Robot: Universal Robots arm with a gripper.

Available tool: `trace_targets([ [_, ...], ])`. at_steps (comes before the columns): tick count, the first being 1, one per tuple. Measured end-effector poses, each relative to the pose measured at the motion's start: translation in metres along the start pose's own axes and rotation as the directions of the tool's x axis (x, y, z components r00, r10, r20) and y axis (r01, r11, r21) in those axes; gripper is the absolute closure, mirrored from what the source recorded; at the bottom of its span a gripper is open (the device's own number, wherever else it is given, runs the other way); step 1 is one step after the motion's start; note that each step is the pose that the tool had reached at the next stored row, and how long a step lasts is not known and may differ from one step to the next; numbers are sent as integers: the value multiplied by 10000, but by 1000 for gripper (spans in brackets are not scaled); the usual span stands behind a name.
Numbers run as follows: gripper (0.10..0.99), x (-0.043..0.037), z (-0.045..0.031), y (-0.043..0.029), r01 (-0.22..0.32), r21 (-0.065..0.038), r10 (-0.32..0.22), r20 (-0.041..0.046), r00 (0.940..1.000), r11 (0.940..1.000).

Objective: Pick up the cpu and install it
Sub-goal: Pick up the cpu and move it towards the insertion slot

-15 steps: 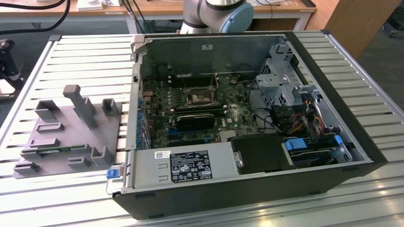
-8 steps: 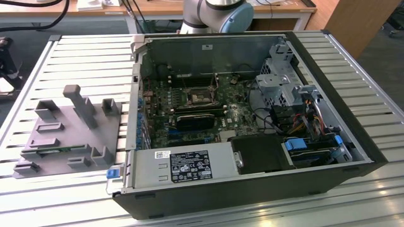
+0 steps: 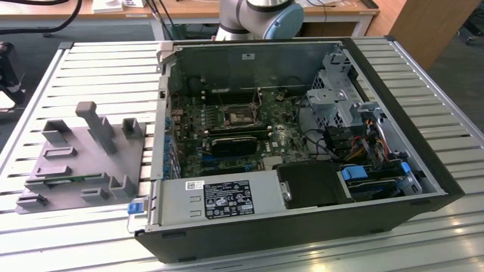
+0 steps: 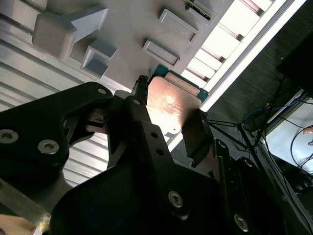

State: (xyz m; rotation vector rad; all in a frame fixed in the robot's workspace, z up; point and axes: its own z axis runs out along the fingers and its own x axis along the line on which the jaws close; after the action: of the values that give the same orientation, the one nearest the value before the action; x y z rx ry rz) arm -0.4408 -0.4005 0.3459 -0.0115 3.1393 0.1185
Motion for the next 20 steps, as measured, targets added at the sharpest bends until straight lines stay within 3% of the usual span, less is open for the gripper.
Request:
trace_targets([
  [20,553,0,-114,16,0,0,0,0,10000,10000],
])
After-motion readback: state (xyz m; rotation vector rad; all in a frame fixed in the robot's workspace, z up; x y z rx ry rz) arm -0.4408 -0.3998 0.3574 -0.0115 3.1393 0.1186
